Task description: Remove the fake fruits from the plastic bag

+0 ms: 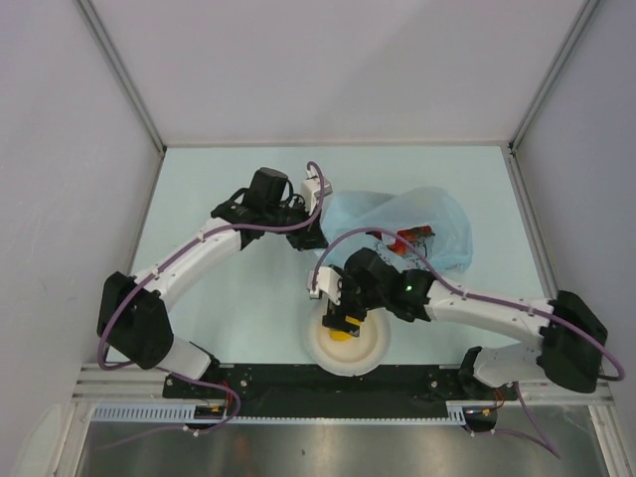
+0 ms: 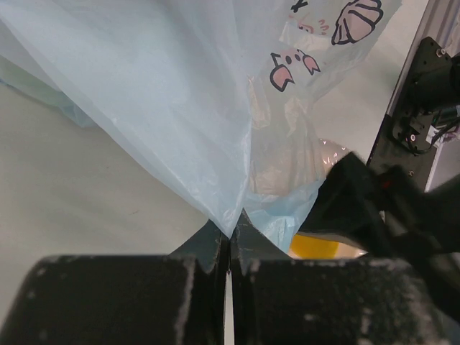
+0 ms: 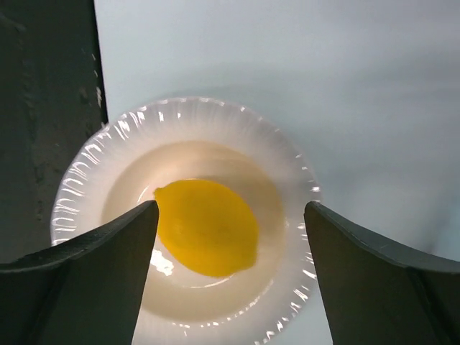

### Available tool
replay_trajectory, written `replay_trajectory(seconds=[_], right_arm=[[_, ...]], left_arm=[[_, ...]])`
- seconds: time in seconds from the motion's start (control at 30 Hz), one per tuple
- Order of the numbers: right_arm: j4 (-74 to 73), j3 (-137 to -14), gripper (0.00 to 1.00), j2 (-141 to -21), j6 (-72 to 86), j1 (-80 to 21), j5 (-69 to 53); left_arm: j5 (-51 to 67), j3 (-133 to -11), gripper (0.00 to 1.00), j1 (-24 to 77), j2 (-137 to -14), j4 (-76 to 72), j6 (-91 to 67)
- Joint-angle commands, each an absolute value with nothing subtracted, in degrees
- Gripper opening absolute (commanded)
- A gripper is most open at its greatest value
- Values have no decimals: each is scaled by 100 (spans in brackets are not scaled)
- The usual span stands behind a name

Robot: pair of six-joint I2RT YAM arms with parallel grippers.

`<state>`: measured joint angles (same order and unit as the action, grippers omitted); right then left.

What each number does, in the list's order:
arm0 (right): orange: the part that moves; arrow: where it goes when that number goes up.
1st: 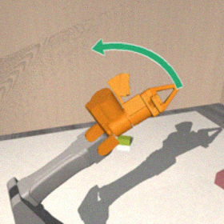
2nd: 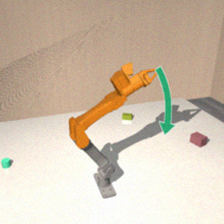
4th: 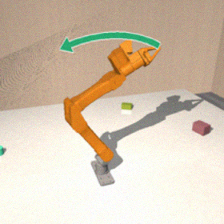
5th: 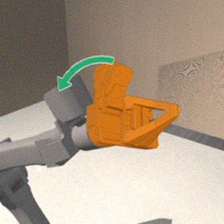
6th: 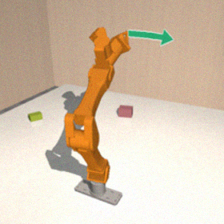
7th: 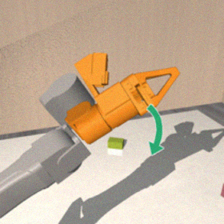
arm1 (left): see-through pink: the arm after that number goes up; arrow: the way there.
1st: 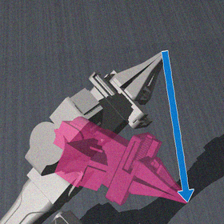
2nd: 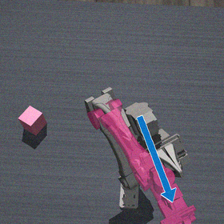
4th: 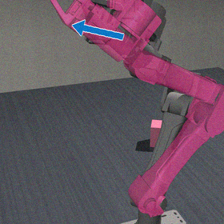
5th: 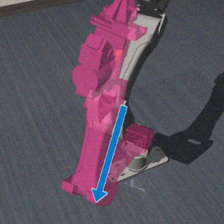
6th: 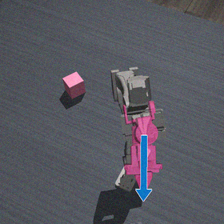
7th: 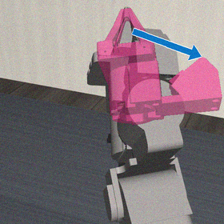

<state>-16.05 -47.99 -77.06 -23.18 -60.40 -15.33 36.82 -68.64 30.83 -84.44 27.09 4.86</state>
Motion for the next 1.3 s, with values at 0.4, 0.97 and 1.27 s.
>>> replay_trajectory(seconds=[0.4,0.97,1.27], right_arm=[[-2171,-5827,28,-6379,-2249,-2859,-2168],[938,-7152,23,-10227,-2882,-1682,691],[1451,-8781,22,-10600,-2594,-782,1661]], left_arm=[[4210,-8208,0,3103,-8551,3708,1019],[3815,-9972,0,2444,-9201,2868,1354],[3709,-13086,0,2434,-10732,2461,1019]])
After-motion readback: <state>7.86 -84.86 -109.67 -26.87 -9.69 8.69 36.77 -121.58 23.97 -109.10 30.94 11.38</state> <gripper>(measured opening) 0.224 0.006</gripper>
